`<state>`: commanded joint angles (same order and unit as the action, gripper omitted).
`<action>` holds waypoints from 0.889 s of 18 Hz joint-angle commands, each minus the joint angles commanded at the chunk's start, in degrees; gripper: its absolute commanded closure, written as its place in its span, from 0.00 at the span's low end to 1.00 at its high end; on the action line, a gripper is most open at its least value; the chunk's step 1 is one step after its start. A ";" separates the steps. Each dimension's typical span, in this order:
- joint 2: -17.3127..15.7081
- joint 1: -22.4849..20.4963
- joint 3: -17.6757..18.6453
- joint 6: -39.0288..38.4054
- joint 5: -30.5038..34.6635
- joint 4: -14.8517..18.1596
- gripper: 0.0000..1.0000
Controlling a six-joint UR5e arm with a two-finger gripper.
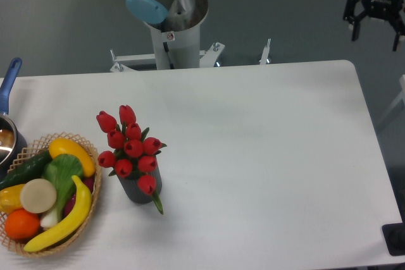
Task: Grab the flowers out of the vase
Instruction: 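Lower the open gripper into view above the table, then move the open gripper toward the red tulip stems above the vase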
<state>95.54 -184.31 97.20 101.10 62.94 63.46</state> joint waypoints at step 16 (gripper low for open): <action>0.96 13.43 5.28 -27.87 -16.27 -7.37 0.00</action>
<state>96.50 -170.87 102.48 73.23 46.67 56.09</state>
